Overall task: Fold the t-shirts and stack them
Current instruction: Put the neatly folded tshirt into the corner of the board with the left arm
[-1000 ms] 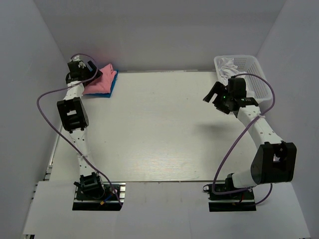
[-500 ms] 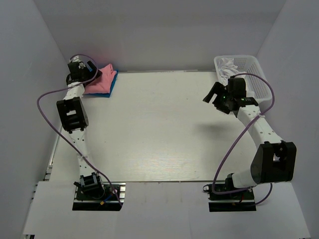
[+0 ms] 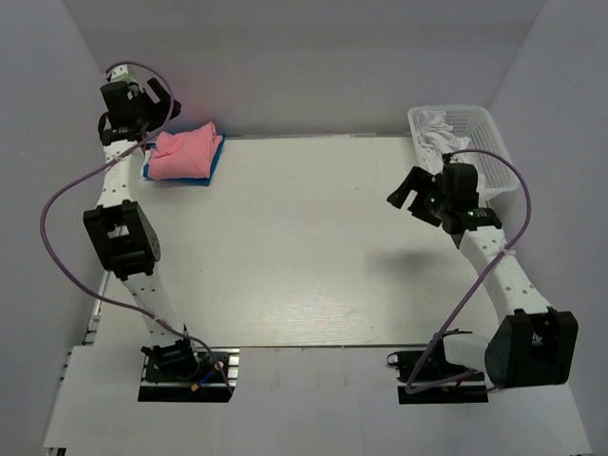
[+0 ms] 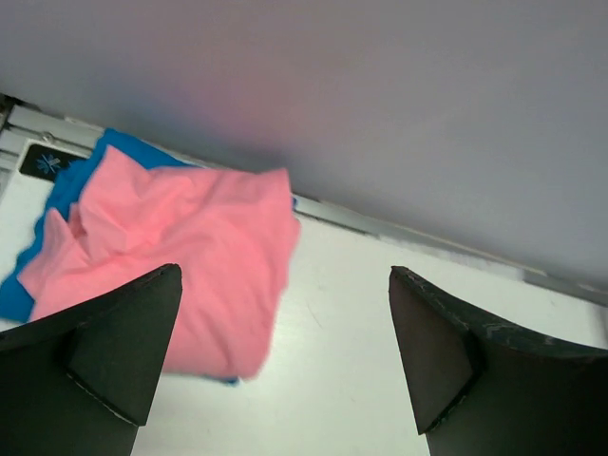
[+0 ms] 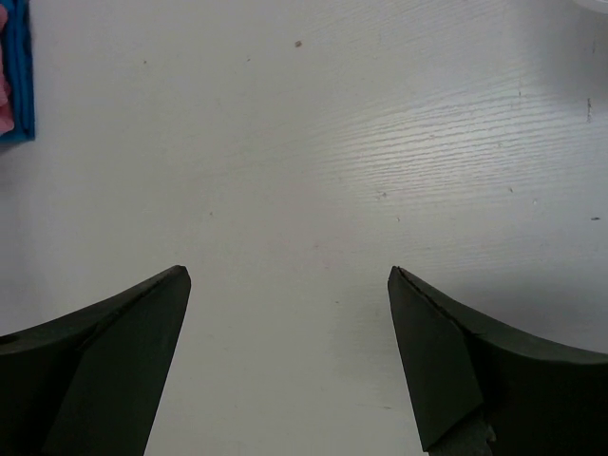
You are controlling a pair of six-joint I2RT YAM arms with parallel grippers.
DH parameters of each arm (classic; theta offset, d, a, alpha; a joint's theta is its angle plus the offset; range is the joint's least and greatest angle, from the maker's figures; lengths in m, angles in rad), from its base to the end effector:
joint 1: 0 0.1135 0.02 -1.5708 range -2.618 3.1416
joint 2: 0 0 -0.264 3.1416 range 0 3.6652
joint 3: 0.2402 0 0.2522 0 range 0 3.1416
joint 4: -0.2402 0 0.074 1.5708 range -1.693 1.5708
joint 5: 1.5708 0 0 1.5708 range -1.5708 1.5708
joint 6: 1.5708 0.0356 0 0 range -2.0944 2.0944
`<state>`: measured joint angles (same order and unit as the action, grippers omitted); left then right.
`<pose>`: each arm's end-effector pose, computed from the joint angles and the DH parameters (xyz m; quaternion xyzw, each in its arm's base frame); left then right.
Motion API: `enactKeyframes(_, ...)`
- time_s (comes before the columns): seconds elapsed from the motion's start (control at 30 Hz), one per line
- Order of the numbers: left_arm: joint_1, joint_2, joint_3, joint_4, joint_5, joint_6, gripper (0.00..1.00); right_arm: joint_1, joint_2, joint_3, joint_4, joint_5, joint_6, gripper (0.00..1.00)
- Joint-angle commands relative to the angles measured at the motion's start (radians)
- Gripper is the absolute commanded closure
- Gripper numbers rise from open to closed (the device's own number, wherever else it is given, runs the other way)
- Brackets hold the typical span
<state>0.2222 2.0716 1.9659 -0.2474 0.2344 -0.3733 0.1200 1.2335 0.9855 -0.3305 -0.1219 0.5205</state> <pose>0.4882 0.1018 0.3413 -0.1751 0.7985 -0.1385 0.5591 0.2739 0.0374 0.3009 0.1462 0.8660 0.2004 0.4341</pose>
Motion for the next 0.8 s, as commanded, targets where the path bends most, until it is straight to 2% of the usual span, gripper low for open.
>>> enactKeyframes(0.0, -0.035, -0.134, -0.074, -0.14, 0.022, 0.011, 0.0, 0.001, -0.103, -0.042, 0.062, -0.033, -0.033, 0.1)
enactKeyframes(0.13, -0.101, -0.367, -0.246, -0.21, -0.061, 0.002, 0.0, 0.0, -0.183, -0.083, 0.058, -0.035, -0.059, 0.1)
enactKeyframes(0.2, -0.128, -0.489, -0.408, -0.21, -0.102, 0.002, 0.0, -0.002, -0.212, -0.105, 0.054, -0.041, -0.063, 0.1)
enactKeyframes(0.23, -0.151, -0.605, -0.503, -0.21, -0.125, 0.002, 0.0, -0.002, -0.235, -0.116, 0.053, -0.051, -0.066, 0.1)
enactKeyframes(0.33, -0.175, -0.788, -0.632, -0.253, -0.179, -0.026, 0.0, -0.003, -0.246, -0.136, 0.044, -0.068, -0.066, 0.1)
enactKeyframes(0.4, -0.184, -0.85, -0.688, -0.292, -0.236, -0.047, 0.0, -0.002, -0.246, -0.14, 0.037, -0.085, -0.063, 0.1)
enactKeyframes(0.6, -0.193, -0.913, -0.668, -0.401, -0.277, -0.047, 0.0, -0.002, -0.261, -0.15, 0.061, -0.093, -0.059, 0.1)
enactKeyframes(0.77, -0.193, -0.943, -0.668, -0.401, -0.277, -0.047, 0.0, -0.002, -0.315, -0.18, 0.122, -0.104, -0.062, 0.1)
